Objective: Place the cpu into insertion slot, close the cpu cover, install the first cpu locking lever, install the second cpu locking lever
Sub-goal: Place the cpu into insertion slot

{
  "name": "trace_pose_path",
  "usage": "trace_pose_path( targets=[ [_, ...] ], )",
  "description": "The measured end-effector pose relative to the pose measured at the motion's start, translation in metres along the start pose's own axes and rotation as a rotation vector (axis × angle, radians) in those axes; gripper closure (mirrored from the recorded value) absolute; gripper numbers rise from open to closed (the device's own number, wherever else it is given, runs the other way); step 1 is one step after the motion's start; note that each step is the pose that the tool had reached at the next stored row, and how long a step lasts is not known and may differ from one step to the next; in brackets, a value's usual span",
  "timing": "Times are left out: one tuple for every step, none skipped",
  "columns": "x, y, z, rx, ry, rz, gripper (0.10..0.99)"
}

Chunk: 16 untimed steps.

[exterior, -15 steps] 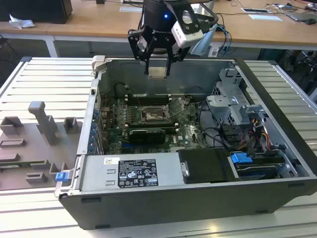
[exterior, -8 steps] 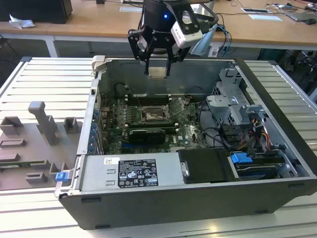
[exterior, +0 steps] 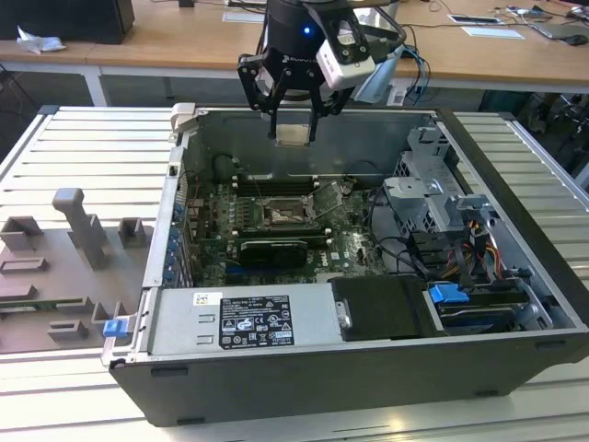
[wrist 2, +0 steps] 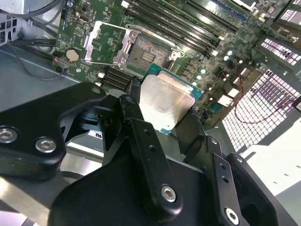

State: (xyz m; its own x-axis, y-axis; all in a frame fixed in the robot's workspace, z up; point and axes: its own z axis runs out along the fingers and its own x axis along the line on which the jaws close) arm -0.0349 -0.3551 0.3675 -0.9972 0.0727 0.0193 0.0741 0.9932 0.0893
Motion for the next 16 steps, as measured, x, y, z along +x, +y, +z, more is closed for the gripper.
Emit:
trace_pose_path(
  targets=[
    [0.0000,0.0000,0.0001,0.000,-0.0005,0.006,0.545],
    [0.0000,0.0000,0.0002,0.000,-0.0009,0.009,0.545],
    [0.0000,0.0000,0.0002,0.000,-0.0011,0.012,0.545],
    [0.0000,0.0000,0.0003,0.000,-0.0012,0.013,0.545],
    [0.0001,0.0000,0.0003,0.000,-0.0014,0.015,0.545],
    [0.0001,0.0000,0.0003,0.000,-0.0015,0.017,0.545],
    [0.0002,0.0000,0.0004,0.000,-0.0017,0.019,0.545],
    [0.0003,-0.0001,0.0004,0.000,-0.0019,0.021,0.545],
    [0.0003,-0.0001,0.0004,0.000,-0.0021,0.023,0.545],
    [0.0003,-0.0001,0.0005,-0.001,-0.0025,0.028,0.545],
    [0.0004,-0.0001,0.0006,-0.001,-0.0028,0.032,0.545],
    [0.0004,-0.0001,0.0006,-0.001,-0.0031,0.035,0.545],
    [0.0004,-0.0001,0.0006,-0.001,-0.0033,0.036,0.545],
    [0.0004,-0.0001,0.0006,-0.001,-0.0035,0.039,0.545],
    [0.0004,-0.0001,0.0007,-0.001,-0.0038,0.042,0.545],
    [0.0004,-0.0001,0.0007,-0.001,-0.0041,0.045,0.545]
  ],
)
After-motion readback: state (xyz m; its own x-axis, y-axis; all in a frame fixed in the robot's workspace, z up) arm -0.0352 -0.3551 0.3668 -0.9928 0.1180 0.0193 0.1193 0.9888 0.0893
